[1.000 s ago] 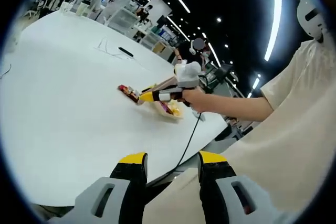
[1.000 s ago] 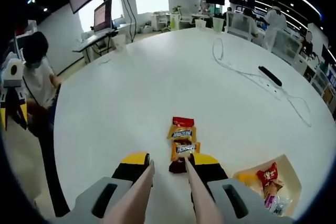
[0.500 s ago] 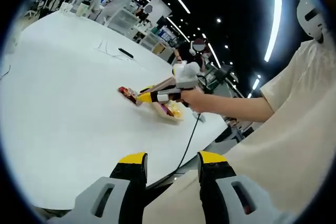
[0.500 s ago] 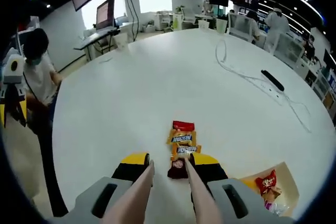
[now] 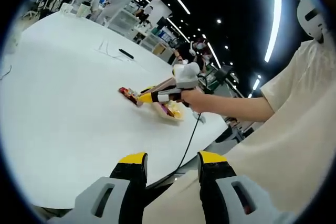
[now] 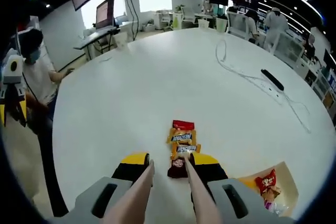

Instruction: Place the target food into the container with the food tongs after gripping and lifting it, then release it inside without dropping or visibly crushing the food.

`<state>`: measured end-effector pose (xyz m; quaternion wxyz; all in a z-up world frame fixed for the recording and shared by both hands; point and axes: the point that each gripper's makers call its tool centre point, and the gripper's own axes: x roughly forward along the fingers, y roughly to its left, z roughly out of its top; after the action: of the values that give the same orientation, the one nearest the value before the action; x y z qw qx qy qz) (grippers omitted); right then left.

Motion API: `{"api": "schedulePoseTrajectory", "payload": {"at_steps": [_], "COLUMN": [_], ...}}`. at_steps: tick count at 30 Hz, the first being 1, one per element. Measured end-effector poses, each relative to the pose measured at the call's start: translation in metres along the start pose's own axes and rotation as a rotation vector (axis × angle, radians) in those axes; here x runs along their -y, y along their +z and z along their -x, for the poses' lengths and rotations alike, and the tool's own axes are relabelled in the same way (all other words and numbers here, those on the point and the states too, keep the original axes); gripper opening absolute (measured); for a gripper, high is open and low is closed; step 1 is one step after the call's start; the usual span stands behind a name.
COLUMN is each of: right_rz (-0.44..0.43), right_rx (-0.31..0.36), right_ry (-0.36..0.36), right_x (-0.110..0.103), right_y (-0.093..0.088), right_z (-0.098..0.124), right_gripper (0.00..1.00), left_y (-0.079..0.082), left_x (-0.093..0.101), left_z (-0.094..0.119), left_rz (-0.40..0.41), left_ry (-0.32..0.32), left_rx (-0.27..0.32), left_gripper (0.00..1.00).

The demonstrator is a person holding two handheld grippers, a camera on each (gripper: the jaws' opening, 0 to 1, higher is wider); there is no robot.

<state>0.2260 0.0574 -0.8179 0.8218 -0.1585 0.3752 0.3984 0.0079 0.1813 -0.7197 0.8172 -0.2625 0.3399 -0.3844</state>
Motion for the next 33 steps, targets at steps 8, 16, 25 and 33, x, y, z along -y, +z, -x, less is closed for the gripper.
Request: {"api": "schedulePoseTrajectory", "payload": {"at_steps": [8,16,25,33], "right_rz": [0.010,0.014,0.008,-0.013], "right_rx": [-0.003,-0.015,-0.035,-0.053], "right_ry": [0.007,-0.049,-0.073,-0.063], "right_x": [-0.002,0.006,0.014,0.014], "right_y": [0.004,-0.003,-0.008,-0.012], "right_z": [-0.003,0.004,0.001,-0.003], "right_gripper": [0.30,0.30,0.30,0.30], "left_y": [0.002,0.000,0.003,-0.001], "left_x": [-0.001,0.000,0.000,0.001], "left_z": [0.002,0.000,-0.001,-0.002], "left_rz": [0.001,0.003,-0.002,0.006], "left_ry": [0.004,-0.004,-0.009,-0.013], "left_rx": [0.009,0.001,0.000,-0.009], "left_gripper": [0.38,0.38,0.38,0.38]}}
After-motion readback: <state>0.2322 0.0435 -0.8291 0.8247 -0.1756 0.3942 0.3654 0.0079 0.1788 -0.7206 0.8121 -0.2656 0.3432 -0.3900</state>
